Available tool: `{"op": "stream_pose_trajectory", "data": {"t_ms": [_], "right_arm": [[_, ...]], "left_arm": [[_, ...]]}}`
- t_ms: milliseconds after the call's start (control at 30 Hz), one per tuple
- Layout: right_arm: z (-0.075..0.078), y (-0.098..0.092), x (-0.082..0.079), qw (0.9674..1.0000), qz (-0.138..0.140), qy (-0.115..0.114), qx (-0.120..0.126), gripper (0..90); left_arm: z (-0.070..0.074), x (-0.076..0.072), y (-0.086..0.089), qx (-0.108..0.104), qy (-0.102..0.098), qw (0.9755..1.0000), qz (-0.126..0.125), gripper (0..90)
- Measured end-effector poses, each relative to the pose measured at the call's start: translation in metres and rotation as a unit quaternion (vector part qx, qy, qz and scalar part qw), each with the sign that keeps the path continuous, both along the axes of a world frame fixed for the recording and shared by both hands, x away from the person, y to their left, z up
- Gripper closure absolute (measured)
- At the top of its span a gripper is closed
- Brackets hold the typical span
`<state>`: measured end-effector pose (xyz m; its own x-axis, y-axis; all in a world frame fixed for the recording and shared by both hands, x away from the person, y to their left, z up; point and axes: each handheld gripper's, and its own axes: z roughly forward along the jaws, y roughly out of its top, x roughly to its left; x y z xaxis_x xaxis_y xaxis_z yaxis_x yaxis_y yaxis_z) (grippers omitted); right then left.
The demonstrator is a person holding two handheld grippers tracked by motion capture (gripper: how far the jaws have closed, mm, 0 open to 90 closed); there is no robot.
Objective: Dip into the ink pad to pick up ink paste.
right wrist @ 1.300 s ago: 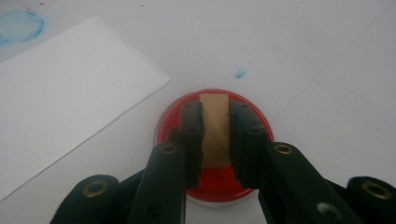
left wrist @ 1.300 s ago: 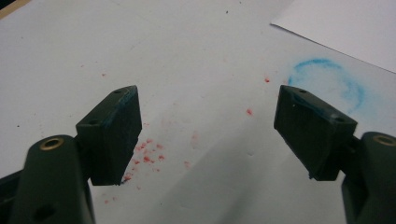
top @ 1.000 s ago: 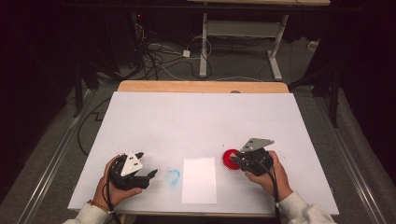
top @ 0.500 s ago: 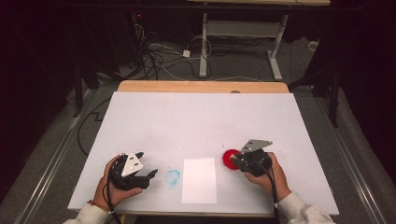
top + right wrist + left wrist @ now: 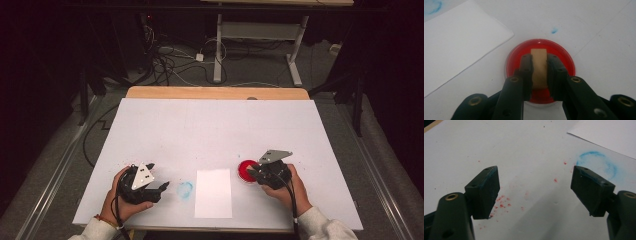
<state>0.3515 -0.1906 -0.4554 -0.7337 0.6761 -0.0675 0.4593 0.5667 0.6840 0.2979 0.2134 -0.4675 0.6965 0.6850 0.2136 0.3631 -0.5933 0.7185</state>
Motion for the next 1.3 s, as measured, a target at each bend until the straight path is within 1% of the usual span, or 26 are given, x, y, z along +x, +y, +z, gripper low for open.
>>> {"op": "stream_pose_trajectory", "data": {"t_ms": [267, 400, 600, 733, 767, 800, 833, 1067, 1100, 1133, 1233, 1267, 1300], "right_arm": [[0.0003, -0.0003, -0.0001, 1.0000, 0.001, 0.000, -0.002, 76.0], [0.0004, 0.0004, -0.0006, 1.0000, 0.004, -0.003, -0.006, 76.0], [0.0004, 0.0001, -0.0001, 1.0000, 0.003, -0.001, -0.004, 76.0], [0.0006, 0.0006, -0.0003, 0.9999, 0.005, -0.003, -0.009, 76.0], [0.0007, 0.0005, 0.0000, 0.9999, 0.006, -0.002, -0.010, 76.0], [0.0009, 0.0003, 0.0004, 0.9999, 0.007, -0.001, -0.009, 76.0], [0.0010, 0.0006, 0.0003, 0.9999, 0.007, 0.000, -0.010, 76.0], [0.0006, 0.0010, 0.0001, 0.9999, 0.007, 0.000, -0.011, 76.1], [0.0007, 0.0011, 0.0000, 0.9999, 0.008, -0.002, -0.013, 76.0], [0.0006, 0.0012, 0.0000, 0.9999, 0.008, -0.002, -0.013, 76.0], [0.0011, 0.0013, -0.0002, 0.9999, 0.005, -0.002, -0.012, 76.0], [0.0011, 0.0013, -0.0002, 0.9999, 0.005, -0.002, -0.012, 76.0], [0.0019, 0.0012, 0.0004, 0.9999, 0.006, -0.001, -0.012, 76.0]], "left_arm": [[0.0000, 0.0000, 0.0007, 0.005, 0.001, 1.0000, -0.003, 22.6], [-0.0005, 0.0001, 0.0005, 0.005, 0.002, 1.0000, -0.004, 22.6], [-0.0008, 0.0001, 0.0000, 0.004, 0.003, 1.0000, -0.006, 22.6], [-0.0010, 0.0002, -0.0002, 0.008, 0.005, 0.9999, -0.008, 22.6], [-0.0010, 0.0010, -0.0004, 0.013, 0.001, 0.9999, -0.011, 22.6], [-0.0016, 0.0006, -0.0010, 0.013, 0.007, 0.9999, -0.009, 22.6], [-0.0016, 0.0011, -0.0009, 0.017, 0.002, 0.9998, -0.013, 22.6], [-0.0014, 0.0003, -0.0013, 0.013, 0.000, 0.9998, -0.014, 22.6], [-0.0014, -0.0002, -0.0013, 0.012, 0.006, 0.9998, -0.013, 22.6], [-0.0014, -0.0002, -0.0013, 0.012, 0.006, 0.9998, -0.013, 22.6], [-0.0013, -0.0001, -0.0015, 0.011, 0.006, 0.9998, -0.013, 22.6], [-0.0009, 0.0004, -0.0013, 0.013, 0.001, 0.9998, -0.014, 22.6], [-0.0007, 0.0003, -0.0010, 0.013, 0.000, 0.9998, -0.014, 22.6]]}}
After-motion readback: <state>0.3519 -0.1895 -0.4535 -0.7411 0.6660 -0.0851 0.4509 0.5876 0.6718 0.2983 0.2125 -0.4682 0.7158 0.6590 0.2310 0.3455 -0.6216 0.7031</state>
